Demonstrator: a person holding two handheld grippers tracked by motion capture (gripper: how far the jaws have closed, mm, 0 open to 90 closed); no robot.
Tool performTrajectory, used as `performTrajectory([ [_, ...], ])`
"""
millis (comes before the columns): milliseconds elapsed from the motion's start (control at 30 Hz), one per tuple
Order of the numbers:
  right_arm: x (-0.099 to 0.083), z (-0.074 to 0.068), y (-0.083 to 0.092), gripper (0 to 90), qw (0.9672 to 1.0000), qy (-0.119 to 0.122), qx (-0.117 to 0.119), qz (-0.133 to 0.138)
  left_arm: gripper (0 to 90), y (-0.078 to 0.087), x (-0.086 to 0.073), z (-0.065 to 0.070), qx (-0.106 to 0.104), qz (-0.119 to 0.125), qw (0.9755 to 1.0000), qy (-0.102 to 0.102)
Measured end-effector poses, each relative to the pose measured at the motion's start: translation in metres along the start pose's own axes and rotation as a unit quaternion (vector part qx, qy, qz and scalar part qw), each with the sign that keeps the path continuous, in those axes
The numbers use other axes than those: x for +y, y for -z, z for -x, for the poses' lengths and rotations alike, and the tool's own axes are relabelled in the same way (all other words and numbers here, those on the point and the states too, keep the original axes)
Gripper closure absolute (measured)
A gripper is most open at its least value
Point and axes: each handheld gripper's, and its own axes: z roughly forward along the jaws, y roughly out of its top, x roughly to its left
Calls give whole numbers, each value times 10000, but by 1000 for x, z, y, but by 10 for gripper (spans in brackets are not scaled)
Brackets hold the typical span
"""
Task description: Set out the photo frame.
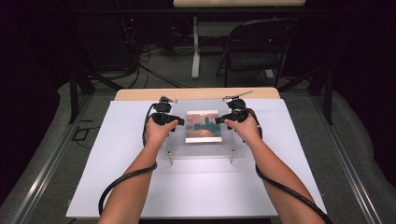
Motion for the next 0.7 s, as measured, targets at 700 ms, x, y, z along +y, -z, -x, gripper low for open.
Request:
performTrajectory([
  [700,-5,2,-8,146,9996,-150,-27,-248,175,-5,-4,-10,-263,-38,9992,306],
])
